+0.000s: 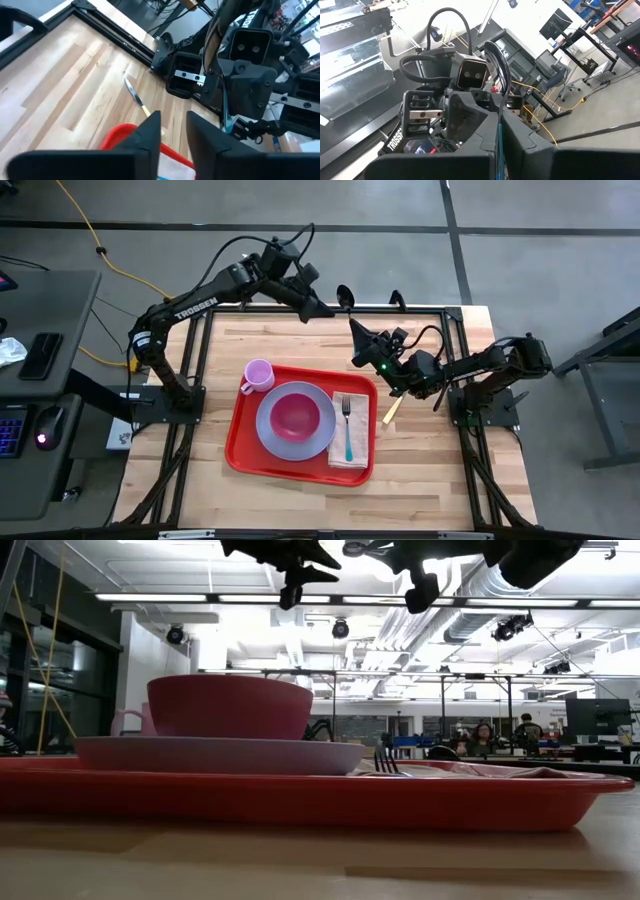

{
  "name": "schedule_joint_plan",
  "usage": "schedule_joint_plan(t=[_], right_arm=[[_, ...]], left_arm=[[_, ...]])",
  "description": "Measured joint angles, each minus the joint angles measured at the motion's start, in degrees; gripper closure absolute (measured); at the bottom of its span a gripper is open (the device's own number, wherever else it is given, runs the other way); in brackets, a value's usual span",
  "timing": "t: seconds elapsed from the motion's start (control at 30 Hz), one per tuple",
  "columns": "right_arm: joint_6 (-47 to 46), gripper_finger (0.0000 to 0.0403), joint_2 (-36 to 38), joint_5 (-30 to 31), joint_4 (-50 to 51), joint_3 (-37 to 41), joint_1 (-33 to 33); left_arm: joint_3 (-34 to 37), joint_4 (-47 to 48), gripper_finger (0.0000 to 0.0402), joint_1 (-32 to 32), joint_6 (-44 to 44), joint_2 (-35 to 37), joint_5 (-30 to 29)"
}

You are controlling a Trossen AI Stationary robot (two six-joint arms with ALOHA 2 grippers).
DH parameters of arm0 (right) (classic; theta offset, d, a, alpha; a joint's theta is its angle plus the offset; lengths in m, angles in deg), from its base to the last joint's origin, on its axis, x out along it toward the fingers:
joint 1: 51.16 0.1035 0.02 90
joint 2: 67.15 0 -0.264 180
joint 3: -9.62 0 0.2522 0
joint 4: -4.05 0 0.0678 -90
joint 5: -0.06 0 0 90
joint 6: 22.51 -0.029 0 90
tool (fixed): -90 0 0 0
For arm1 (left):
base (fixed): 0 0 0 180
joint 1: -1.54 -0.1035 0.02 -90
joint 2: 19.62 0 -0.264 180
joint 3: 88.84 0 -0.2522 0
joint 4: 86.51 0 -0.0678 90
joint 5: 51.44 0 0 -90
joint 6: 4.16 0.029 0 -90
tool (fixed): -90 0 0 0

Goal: Set up tray
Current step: Put the blue spoon on top of the gray napkin to the left of the blue fork

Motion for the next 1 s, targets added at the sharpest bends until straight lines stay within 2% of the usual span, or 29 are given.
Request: schedule_joint_plan(t=[0.23,0.43,0.57,0.67,0.77,1.0], right_arm=[[0.0,0.0403,0.0,0.0,0.0,0.0,0.0],[0.0,0.0403,0.0,0.8,0.1,0.0,-0.2],[0.3,0.0403,0.0,1.2,0.1,0.0,-1.1],[0.2,0.0403,0.0,0.9,0.1,0.0,-2.0],[0.0,0.0403,0.0,0.0,0.0,0.0,-2.8],[-0.1,0.0403,0.0,-0.5,-0.4,0.0,-3.5]], left_arm=[[0.0,-0.1,0.0176,0.0,0.2,0.0,-1.0],[0.0,-1.4,0.0118,0.1,-2.6,0.0,-1.0],[0.0,-2.9,0.0096,0.4,-6.7,0.0,-0.7],[0.0,-5.1,0.0087,0.5,-9.1,0.0,1.9],[0.0,-7.4,0.0082,0.5,-11.4,0.0,4.3],[0.0,-9.2,0.0080,0.5,-13.9,0.0,4.4]])
